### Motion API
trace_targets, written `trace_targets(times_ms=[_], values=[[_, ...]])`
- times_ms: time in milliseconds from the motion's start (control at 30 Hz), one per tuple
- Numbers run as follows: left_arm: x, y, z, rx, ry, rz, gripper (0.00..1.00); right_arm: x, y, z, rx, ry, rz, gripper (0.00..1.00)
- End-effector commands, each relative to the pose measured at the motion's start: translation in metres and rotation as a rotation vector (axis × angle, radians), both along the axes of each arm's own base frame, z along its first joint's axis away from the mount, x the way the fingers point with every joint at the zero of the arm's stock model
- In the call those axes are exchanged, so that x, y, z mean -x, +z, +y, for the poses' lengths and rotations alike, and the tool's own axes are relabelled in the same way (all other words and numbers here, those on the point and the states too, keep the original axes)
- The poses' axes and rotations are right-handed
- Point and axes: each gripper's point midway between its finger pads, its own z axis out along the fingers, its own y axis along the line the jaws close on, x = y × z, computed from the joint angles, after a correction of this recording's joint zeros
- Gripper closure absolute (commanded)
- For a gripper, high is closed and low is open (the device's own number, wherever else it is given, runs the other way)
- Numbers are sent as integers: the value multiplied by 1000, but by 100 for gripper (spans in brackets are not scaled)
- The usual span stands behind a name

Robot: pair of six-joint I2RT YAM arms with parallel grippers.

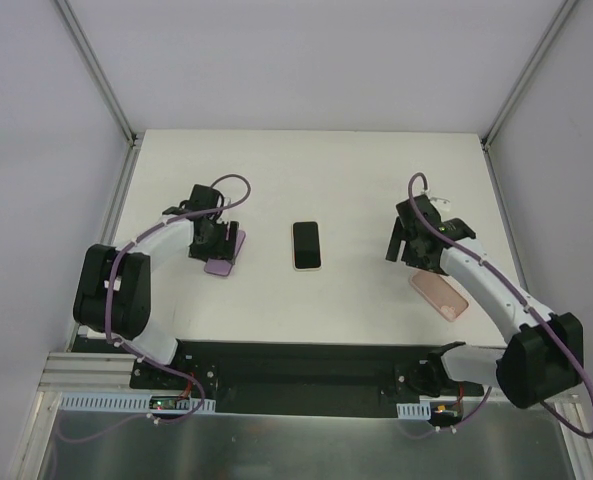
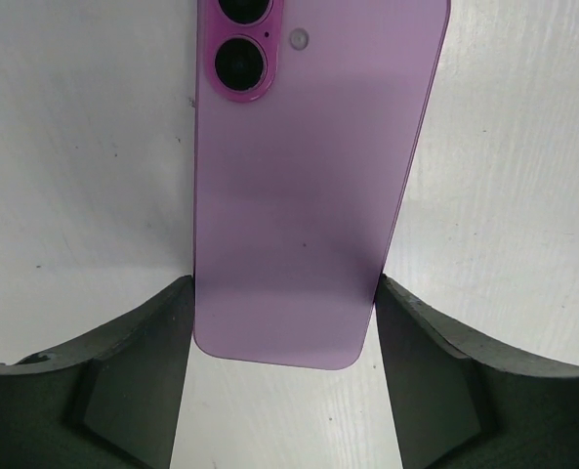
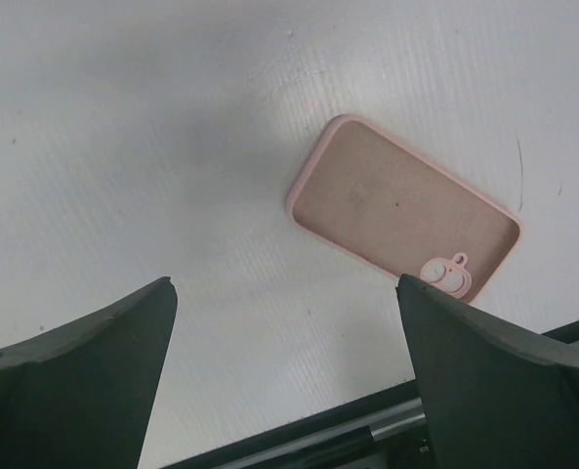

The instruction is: Put the phone into the phone case

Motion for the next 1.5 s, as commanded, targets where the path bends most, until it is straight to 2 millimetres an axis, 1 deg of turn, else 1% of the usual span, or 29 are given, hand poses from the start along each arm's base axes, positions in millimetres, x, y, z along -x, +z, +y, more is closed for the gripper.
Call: trace_targets(times_ms=[0,67,100,133,167,233,267,400,500,600,633,700,733,800,833,900,1000,1033,1100,1133,1167,1233,1267,1300,1333,1367,1400,1433,1467], values=[[-3,27,-6,48,62,-71,45,-21,-9,-20,-1,-140,19,4],[-4,38,-7,64,64,-106,42,-27,-16,-21,-31,-175,28,7],[-4,42,-9,79,58,-118,41,-31,-23,-27,-39,-214,45,8],[-3,46,-11,90,52,-127,40,-33,-27,-26,-67,-225,58,9],[-3,54,-13,107,40,-153,40,-38,-29,-27,-76,-238,57,10],[-2,61,-16,131,28,-170,38,-46,-37,-32,-86,-279,81,12],[-1,67,-17,140,19,-187,38,-47,-45,-34,-78,-291,110,12],[2,72,-18,155,20,-203,39,-54,-58,-33,-108,-328,149,16],[5,72,-23,181,14,-191,39,-54,-68,-30,-124,-355,168,18],[5,72,-21,171,27,-195,40,-53,-77,-31,-128,-394,176,22],[5,72,-19,166,32,-200,40,-53,-79,-33,-126,-405,176,26],[3,79,-15,153,51,-231,39,-53,-85,-34,-133,-428,183,29],[2,87,-14,152,54,-262,39,-53,-87,-35,-129,-430,184,31],[2,96,-12,149,54,-295,39,-52,-93,-38,-115,-433,202,33],[2,105,-10,153,56,-329,39,-51,-95,-39,-112,-435,210,36],[3,112,-5,137,69,-364,38,-45,-102,-41,-98,-434,238,39],[6,120,2,117,94,-409,38,-42,-108,-42,-90,-419,252,46],[7,122,9,94,120,-428,38,-39,-110,-41,-90,-399,266,54],[10,119,12,85,129,-429,38,-44,-112,-35,-111,-343,264,69],[11,121,12,91,132,-435,37,-47,-111,-30,-124,-288,272,82],[13,118,12,90,135,-430,37,-47,-111,-27,-122,-246,283,88],[14,117,11,101,137,-423,36,-48,-109,-13,-127,-146,297,97],[15,114,10,103,136,-416,36,-50,-105,-8,-116,-62,295,98],[16,113,10,106,131,-410,36,-49,-103,5,-115,8,291,98],[16,111,9,104,129,-403,36,-48,-99,11,-107,60,287,99],[15,109,10,102,133,-399,36,-49,-90,14,-81,118,263,99],[15,109,10,104,131,-398,36,-46,-84,26,-49,189,250,98],[16,108,11,102,133,-394,36,-45,-77,26,1,225,232,98],[16,109,11,104,136,-396,36,-45,-65,29,39,288,196,99]])
